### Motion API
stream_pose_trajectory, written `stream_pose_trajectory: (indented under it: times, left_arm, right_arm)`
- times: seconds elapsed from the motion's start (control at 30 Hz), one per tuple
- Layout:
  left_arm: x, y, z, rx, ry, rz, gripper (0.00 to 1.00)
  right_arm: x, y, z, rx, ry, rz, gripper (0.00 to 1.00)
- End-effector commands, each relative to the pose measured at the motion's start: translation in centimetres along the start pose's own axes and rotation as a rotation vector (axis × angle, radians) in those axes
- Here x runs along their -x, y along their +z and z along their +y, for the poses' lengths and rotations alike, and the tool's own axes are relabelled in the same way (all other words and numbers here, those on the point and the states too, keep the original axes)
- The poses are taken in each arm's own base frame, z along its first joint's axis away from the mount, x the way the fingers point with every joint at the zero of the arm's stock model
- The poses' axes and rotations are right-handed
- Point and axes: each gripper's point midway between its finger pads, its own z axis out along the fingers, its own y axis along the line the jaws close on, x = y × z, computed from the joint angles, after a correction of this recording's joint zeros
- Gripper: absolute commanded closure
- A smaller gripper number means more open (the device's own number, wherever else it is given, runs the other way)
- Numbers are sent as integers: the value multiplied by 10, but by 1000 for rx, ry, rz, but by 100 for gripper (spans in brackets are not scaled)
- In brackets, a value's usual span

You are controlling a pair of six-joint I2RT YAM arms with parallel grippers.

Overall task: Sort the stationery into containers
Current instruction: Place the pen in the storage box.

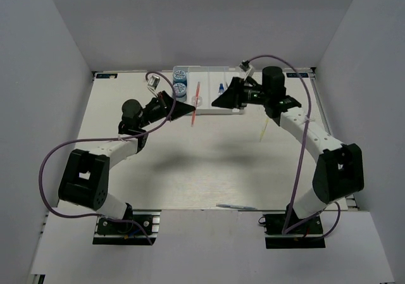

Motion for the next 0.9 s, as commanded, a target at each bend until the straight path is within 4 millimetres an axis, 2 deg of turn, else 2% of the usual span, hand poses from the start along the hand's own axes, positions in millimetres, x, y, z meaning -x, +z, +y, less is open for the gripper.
stream_pose_trajectory:
  times: [0.0, 0.2, 0.4, 0.63, 0.8, 0.87]
  left_arm:
    - [8, -5, -31, -72, 28, -42, 100]
    - [-4, -7, -23, -55, 14, -25, 100]
    - [-3, -7, -23, -57, 17, -31, 100]
    - [-4, -6, -22, -62, 21, -23, 100]
    - [-10, -6, -23, -66, 27, -9, 100]
    - [-10, -7, -23, -65, 26, -8, 100]
  right_arm:
    - [-9, 8, 11, 63, 68, 23, 26]
    - [-6, 28, 31, 141, 42, 40, 26]
    - [-12, 30, 54, 219, 8, 59, 28]
    - [-12, 42, 53, 208, 18, 53, 28]
    - [-5, 56, 53, 219, 32, 46, 37]
    - [-4, 61, 52, 222, 44, 47, 46]
